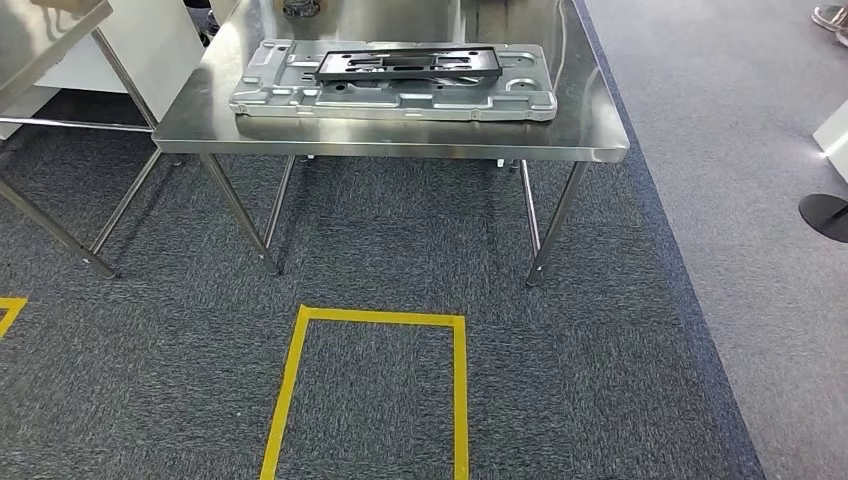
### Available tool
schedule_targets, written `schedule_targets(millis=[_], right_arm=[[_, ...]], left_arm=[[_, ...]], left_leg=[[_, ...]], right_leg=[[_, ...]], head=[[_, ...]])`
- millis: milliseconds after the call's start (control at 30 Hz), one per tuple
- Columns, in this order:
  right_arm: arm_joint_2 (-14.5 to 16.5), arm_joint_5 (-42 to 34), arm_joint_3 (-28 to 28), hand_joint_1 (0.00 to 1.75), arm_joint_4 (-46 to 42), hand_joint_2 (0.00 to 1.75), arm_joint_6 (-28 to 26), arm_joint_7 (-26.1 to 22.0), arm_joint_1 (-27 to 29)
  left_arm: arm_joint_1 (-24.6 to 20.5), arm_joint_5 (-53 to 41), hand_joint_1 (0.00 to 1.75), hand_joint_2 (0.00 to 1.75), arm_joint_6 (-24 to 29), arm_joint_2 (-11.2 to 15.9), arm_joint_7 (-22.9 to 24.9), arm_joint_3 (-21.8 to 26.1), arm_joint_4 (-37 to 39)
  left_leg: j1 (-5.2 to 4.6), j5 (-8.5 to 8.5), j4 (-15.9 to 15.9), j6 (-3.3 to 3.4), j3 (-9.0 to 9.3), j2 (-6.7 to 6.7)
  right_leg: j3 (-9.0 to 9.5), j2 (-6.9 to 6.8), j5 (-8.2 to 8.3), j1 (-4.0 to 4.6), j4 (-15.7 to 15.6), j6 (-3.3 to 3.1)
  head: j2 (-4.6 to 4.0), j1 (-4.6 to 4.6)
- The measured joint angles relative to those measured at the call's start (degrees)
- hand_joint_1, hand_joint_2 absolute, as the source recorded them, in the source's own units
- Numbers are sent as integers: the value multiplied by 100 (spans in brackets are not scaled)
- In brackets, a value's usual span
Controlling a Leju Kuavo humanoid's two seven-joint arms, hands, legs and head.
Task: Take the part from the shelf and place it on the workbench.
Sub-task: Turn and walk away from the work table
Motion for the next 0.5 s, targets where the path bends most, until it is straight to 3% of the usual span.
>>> schedule_targets(millis=[100,167,233,300,333,367,400,433,500], right_arm=[[-1,3,-7,0,0,175,1,-1,-10],[-3,5,-10,0,-1,175,7,-2,-13],[-6,10,-15,0,-2,175,22,-15,-14],[-9,14,-22,0,-2,175,33,-31,-11],[-10,14,-30,0,-2,175,34,-35,-7],[-10,15,-38,0,-2,175,34,-36,-2],[-11,15,-46,0,-2,175,35,-36,1],[-13,15,-52,0,-2,175,36,-38,3],[-14,15,-61,0,-2,175,41,-47,-3]], left_arm=[[9,5,0,0,-4,-1,3,1,0],[11,5,0,87,-8,-5,10,2,0],[5,4,0,175,-13,-12,44,2,0],[10,3,0,175,-15,-16,82,2,0],[16,2,0,175,-20,-17,92,2,0],[20,-1,0,175,-28,-18,98,2,0],[22,-4,0,175,-39,-21,104,2,0],[22,-8,0,175,-56,-25,110,2,0],[17,-11,0,175,-87,-31,126,2,0]], left_leg=[[-15,29,-175,88,37,-8],[10,84,-220,162,29,2],[24,131,-249,220,2,14],[17,150,-243,237,-40,18],[14,154,-238,237,-52,18],[14,155,-230,234,-57,17],[14,153,-219,228,-57,13],[14,147,-206,218,-55,8],[-8,131,-177,167,-62,3]], right_leg=[[-35,0,30,15,6,92],[-88,12,-64,8,118,148],[-330,25,-413,-8,659,190],[-676,27,-785,-17,1451,219],[-763,26,-840,-19,1676,227],[-738,26,-776,-22,1671,228],[-602,26,-613,-25,1427,222],[-386,26,-399,-28,1010,208],[-20,28,-138,-15,251,159]], head=[[1,5],[0,14],[-1,33],[-1,44],[-1,44],[0,45],[0,45],[1,46],[0,44]])
